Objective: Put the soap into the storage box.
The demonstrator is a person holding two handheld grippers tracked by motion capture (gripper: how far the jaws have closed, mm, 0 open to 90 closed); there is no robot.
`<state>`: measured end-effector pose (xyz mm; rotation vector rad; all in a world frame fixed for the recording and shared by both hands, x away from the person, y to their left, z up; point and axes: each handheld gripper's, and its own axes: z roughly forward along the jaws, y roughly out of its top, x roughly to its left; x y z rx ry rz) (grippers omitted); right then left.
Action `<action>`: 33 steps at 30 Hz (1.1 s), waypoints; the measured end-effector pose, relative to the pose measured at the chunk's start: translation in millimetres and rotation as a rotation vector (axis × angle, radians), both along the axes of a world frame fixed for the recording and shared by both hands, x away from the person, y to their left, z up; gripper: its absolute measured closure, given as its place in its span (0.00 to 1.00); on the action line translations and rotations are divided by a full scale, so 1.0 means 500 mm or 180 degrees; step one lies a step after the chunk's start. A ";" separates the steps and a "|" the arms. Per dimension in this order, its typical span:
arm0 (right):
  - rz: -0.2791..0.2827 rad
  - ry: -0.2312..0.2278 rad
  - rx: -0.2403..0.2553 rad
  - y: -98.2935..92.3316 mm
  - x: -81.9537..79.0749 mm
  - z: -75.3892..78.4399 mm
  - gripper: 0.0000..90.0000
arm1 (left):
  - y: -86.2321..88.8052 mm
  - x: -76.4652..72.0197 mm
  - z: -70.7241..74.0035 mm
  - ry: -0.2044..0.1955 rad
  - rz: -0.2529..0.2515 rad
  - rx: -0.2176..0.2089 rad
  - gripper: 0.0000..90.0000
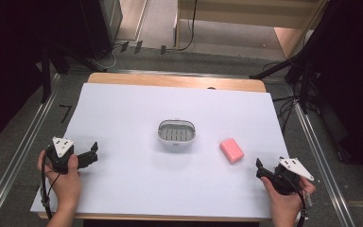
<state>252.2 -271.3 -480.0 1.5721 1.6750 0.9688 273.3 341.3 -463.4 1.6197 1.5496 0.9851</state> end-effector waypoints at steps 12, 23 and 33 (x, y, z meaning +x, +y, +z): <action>0.0366 0.0511 -0.0175 0.017 0.051 0.075 0.33 | -0.004 -0.003 0.000 -0.0060 0.0044 0.0063 0.00; 0.0659 0.1134 -0.0217 0.027 0.106 0.103 0.45 | -0.003 -0.007 0.000 -0.0098 -0.0025 0.0055 0.00; 0.1002 0.1429 -0.0279 0.068 0.158 0.125 0.41 | -0.005 -0.008 0.000 -0.0115 -0.0041 0.0088 0.00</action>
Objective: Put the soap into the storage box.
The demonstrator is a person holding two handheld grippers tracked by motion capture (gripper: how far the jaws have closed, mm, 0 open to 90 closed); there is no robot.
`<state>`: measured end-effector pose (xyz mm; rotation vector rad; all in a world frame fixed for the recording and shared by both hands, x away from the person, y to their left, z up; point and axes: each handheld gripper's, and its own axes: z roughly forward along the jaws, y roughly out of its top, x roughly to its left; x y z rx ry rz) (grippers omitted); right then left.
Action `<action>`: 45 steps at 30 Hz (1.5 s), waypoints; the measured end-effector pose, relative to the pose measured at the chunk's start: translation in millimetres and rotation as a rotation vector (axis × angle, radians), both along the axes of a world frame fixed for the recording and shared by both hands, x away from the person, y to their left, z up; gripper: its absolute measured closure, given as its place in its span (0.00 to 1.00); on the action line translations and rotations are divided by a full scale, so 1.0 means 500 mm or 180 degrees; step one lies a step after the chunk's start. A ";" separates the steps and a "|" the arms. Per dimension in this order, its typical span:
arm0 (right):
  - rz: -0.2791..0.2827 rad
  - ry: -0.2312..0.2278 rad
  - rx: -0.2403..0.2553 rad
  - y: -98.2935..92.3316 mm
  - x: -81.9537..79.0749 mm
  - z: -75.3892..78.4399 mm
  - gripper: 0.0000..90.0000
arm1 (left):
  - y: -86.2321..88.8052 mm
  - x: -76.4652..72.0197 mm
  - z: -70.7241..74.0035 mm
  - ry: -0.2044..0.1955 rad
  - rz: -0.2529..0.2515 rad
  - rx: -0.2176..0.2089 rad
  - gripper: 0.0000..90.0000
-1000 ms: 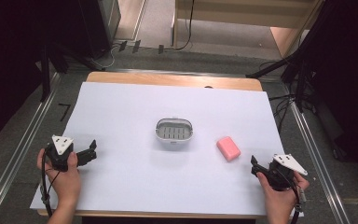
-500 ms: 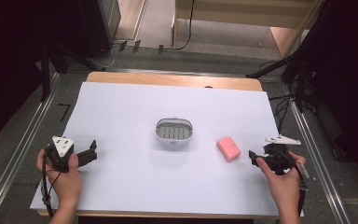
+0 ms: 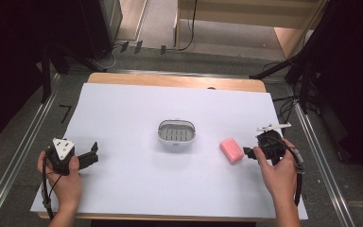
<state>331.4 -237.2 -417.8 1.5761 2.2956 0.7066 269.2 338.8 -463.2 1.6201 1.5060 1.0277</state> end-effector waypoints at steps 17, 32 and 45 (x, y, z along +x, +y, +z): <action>0.0439 0.0563 -0.0245 0.090 0.054 0.008 0.26 | -0.004 0.003 -0.001 0.0022 -0.0009 0.0057 0.00; 0.0311 0.0858 -0.0222 0.117 0.083 -0.024 0.32 | -0.005 0.003 -0.001 0.0031 -0.0015 0.0064 0.00; 0.0277 0.0978 -0.0303 0.128 0.097 -0.048 0.41 | -0.006 0.003 -0.001 0.0039 -0.0024 0.0065 0.00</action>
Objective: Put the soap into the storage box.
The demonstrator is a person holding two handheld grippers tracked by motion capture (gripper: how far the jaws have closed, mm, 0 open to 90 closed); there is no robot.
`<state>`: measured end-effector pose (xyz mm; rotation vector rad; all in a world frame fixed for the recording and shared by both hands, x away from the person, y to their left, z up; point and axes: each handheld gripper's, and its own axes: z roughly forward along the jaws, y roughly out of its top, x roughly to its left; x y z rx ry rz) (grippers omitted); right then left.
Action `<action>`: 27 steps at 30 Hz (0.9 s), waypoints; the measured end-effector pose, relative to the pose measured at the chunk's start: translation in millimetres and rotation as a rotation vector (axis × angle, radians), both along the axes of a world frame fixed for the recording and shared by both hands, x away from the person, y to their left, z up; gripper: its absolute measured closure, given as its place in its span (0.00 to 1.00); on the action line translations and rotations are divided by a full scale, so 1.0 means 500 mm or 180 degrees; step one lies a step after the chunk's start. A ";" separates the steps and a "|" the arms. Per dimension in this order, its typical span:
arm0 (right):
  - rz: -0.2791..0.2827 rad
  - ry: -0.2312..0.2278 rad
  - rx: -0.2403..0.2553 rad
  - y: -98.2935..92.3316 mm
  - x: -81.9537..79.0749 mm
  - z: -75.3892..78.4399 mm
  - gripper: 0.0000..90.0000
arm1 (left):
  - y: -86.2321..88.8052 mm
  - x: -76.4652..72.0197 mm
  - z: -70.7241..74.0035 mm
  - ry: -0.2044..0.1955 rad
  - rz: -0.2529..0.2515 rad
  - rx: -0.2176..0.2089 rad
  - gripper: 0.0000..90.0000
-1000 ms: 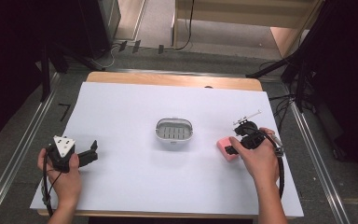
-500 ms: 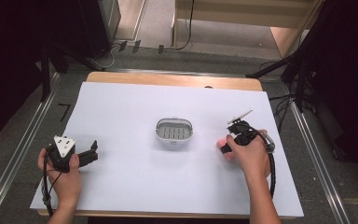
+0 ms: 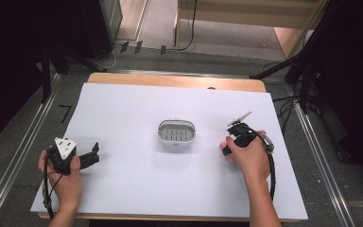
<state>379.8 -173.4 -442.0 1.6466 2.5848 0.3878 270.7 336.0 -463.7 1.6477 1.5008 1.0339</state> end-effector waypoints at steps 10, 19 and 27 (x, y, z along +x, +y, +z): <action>0.0084 0.0009 0.0027 0.001 0.004 -0.005 0.42 | 0.000 0.000 0.000 0.0004 -0.0019 0.0018 0.00; 0.0150 -0.0031 -0.0180 0.020 0.006 -0.014 0.43 | 0.000 0.000 0.000 -0.0007 -0.0021 0.0022 0.00; 0.0257 -0.0011 -0.0047 0.013 0.010 -0.010 0.43 | 0.000 0.000 0.000 -0.0001 -0.0026 0.0019 0.00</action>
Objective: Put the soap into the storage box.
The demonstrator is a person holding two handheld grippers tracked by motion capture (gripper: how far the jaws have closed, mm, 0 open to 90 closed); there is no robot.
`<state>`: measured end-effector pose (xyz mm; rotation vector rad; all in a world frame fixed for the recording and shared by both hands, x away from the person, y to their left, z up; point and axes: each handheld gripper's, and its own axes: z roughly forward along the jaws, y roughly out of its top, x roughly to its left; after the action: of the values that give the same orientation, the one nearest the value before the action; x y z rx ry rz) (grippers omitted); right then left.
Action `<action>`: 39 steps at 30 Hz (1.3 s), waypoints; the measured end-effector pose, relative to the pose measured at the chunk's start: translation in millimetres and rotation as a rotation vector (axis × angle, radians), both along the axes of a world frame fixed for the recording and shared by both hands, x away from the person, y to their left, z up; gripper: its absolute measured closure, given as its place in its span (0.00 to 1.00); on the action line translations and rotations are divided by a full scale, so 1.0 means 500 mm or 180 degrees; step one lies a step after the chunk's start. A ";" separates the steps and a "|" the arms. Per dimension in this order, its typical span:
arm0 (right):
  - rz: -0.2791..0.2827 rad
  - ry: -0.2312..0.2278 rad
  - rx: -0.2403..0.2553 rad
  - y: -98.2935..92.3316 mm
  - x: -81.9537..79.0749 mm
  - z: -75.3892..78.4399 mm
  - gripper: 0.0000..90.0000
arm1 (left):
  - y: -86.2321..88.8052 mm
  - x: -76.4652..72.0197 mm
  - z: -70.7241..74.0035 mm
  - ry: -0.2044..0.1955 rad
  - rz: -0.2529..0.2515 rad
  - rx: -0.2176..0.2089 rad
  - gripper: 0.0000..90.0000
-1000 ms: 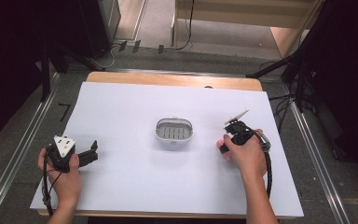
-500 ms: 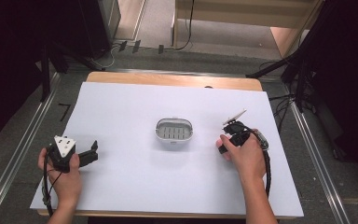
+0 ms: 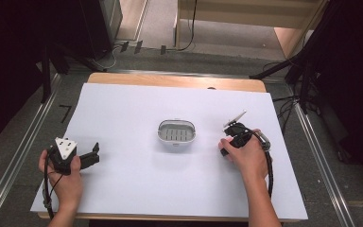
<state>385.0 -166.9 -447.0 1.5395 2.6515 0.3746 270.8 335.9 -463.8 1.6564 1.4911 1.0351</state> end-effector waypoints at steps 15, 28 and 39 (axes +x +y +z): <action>0.0804 -0.0188 0.0046 0.037 0.006 0.047 0.43 | 0.000 0.000 0.000 0.0002 -0.0002 -0.0002 0.00; 0.1359 -0.0239 0.0018 0.074 0.025 0.069 0.43 | 0.001 0.001 0.000 0.0022 -0.0008 -0.0005 0.00; 0.1715 -0.0389 0.0017 0.081 0.033 0.095 0.43 | 0.000 0.001 0.000 0.0031 -0.0008 -0.0002 0.00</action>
<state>401.3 -126.2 -399.5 0.7454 2.9234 0.4769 271.3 336.1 -463.6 1.6649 1.4951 1.0264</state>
